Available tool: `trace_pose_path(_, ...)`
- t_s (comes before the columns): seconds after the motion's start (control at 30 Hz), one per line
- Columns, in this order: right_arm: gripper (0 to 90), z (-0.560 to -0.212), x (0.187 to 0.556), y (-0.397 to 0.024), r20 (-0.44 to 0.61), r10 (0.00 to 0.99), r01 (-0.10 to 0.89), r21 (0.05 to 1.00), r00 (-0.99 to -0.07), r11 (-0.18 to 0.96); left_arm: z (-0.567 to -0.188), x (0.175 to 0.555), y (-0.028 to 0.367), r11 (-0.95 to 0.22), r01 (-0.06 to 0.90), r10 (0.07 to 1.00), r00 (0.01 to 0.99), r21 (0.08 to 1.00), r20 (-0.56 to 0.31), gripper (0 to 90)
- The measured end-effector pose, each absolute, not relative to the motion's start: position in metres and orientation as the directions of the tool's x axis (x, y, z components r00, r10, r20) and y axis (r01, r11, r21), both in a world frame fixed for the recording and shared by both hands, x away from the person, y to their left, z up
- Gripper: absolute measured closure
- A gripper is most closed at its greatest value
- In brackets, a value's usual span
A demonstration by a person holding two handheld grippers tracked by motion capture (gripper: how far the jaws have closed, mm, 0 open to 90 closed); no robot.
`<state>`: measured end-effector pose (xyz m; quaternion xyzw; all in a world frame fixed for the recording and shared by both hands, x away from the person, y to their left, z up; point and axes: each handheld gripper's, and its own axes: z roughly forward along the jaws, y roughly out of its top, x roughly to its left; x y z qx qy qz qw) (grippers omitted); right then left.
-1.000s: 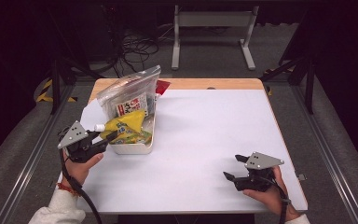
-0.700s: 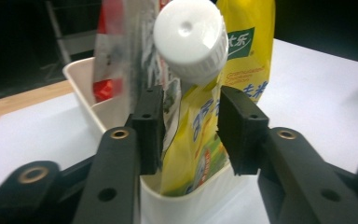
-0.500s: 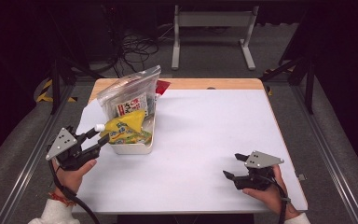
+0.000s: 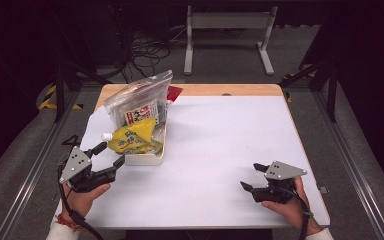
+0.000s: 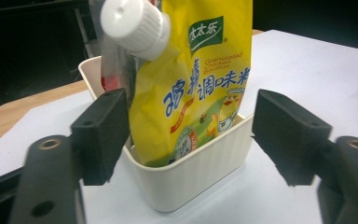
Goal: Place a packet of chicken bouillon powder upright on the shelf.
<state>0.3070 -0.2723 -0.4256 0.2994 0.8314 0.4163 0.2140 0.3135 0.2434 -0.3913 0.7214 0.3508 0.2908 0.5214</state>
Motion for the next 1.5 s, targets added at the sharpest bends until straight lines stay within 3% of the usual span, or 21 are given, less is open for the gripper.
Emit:
trace_pose_path(0.5, 24.6, -0.424, 0.307, -0.273, -0.11, 0.683, 0.318, 0.824, -0.722, 0.469, -0.404, 0.303, 0.228, -0.277, 0.217, 0.768, 0.636, 0.936, 0.08, 19.6)
trace_pose_path(1.5, 22.6, -0.419, 0.294, -0.284, -0.143, 0.708, 0.305, 0.83, -0.692, 0.466, -0.421, 0.31, 0.176, -0.399, 0.215, 0.627, 0.773, 0.891, 0.094, 15.4)
